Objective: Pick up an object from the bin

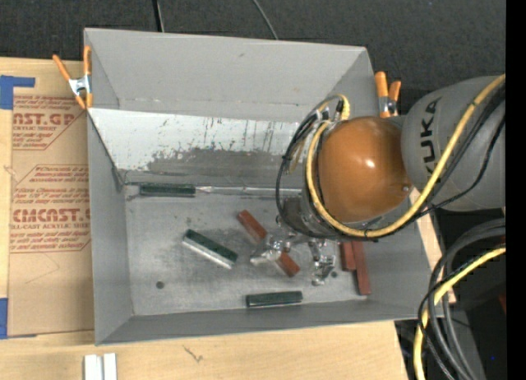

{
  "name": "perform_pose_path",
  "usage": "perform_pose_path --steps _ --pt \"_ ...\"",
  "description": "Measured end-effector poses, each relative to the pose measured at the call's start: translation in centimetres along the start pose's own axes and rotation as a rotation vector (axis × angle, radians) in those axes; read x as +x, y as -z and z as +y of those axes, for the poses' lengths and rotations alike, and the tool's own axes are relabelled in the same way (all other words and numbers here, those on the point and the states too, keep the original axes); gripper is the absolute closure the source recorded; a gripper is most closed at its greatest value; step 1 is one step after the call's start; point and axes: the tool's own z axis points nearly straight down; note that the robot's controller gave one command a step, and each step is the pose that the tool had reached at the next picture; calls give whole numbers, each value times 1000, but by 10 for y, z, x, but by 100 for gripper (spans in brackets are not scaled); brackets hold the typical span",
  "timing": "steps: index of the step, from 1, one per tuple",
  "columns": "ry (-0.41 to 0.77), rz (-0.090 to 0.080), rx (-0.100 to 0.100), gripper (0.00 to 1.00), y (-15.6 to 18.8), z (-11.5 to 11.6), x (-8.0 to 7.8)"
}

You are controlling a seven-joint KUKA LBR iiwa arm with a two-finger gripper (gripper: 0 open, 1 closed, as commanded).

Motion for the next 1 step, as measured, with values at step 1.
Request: perform_pose_path --steps 1 --pt "-1 0 -1 0 0 0 0"
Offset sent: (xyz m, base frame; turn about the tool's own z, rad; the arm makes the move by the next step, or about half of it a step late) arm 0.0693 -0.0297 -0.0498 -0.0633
